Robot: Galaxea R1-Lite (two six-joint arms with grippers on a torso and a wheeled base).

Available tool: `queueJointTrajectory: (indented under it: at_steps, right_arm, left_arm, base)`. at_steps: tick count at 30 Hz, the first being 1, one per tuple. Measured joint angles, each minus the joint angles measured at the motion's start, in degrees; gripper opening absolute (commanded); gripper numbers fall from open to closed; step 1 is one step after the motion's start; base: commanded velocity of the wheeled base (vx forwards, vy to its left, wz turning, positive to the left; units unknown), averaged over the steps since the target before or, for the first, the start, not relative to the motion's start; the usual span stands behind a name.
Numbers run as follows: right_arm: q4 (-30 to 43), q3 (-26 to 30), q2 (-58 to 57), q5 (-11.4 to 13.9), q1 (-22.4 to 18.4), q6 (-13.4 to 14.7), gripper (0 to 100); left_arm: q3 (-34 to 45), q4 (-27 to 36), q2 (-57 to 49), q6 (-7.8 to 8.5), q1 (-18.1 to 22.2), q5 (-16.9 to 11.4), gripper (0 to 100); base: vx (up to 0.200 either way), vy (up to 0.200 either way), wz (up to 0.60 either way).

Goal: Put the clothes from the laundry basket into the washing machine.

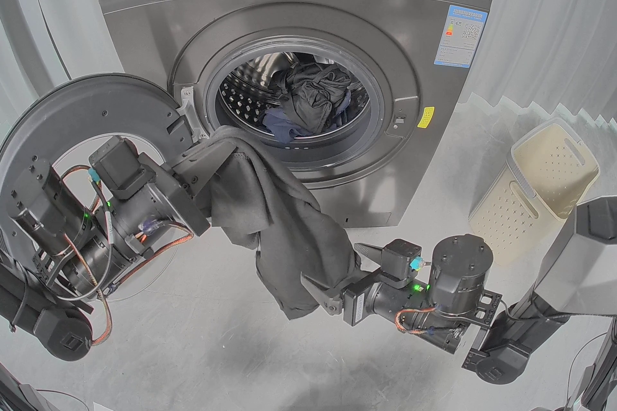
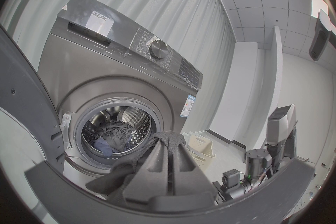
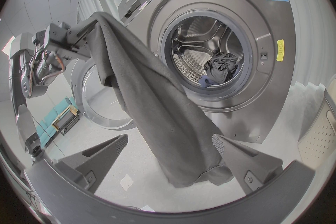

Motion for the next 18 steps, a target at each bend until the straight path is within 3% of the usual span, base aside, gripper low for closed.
queueJointTrajectory:
  at_steps: [11, 18]
  right_arm:
    - [-0.8, -0.7, 1.9, -0.2, 1.3, 0.0, 100]
    - [-1.7, -3.0, 3.6, -0.4, 2.0, 0.0, 100]
  left_arm:
    - [-2.7, 0.1, 1.6, 0.13, -0.2, 1.9, 0]
    - [-5.2, 0.1, 2.5, 0.11, 0.1, 5.4, 0]
  base:
    - [0.0, 0.0, 0.0]
    - [0.0, 0.0, 0.0]
